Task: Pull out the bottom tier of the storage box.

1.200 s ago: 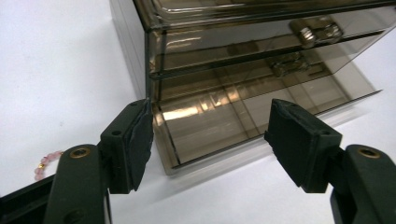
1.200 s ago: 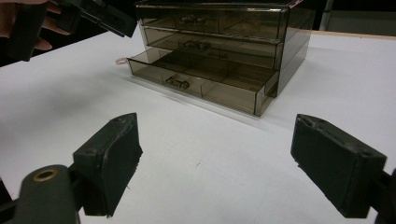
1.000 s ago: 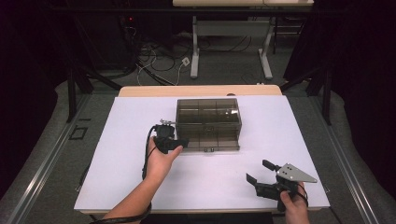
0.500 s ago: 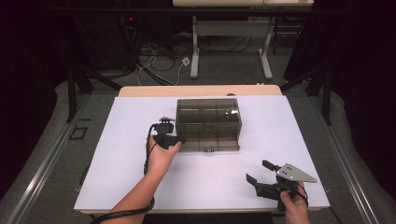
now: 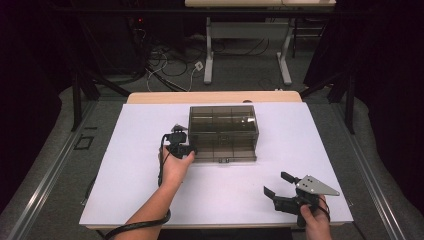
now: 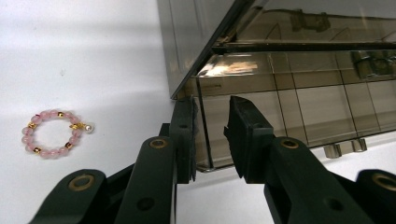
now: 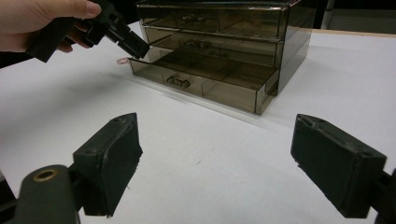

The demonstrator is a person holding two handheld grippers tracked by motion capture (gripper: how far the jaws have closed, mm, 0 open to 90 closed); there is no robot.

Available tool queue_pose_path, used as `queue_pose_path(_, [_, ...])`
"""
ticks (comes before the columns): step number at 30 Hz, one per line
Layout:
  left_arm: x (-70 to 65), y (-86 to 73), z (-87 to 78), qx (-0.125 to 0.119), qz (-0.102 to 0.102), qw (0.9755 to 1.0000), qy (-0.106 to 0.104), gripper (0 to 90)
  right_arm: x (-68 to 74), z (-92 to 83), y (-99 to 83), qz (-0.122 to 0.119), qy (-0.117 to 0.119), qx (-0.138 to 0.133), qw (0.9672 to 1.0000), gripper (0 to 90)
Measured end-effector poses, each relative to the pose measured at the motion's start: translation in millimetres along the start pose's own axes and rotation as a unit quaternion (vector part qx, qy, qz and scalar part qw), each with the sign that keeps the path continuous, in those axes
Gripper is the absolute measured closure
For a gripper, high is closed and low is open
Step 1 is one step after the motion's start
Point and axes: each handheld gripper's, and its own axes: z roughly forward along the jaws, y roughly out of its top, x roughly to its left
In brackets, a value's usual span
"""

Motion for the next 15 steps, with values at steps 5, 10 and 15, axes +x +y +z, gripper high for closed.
queue_pose_path(5, [2.6, -0.4, 2.8, 0.002, -0.013, 0.9999, -0.005, 72.8, -0.2, -0.3, 0.1, 0.000, 0.000, 0.000, 1.0000, 15.0])
queue_pose_path(10, [6.5, -1.6, 6.5, 0.006, -0.023, 0.9997, -0.010, 74.1, 0.1, -0.5, 0.2, 0.002, 0.000, 0.001, 1.0000, 15.0])
queue_pose_path(15, [9.6, -1.8, 9.0, 0.010, -0.033, 0.9992, -0.019, 75.1, -0.2, -0.3, 0.1, -0.001, 0.000, 0.002, 1.0000, 15.0])
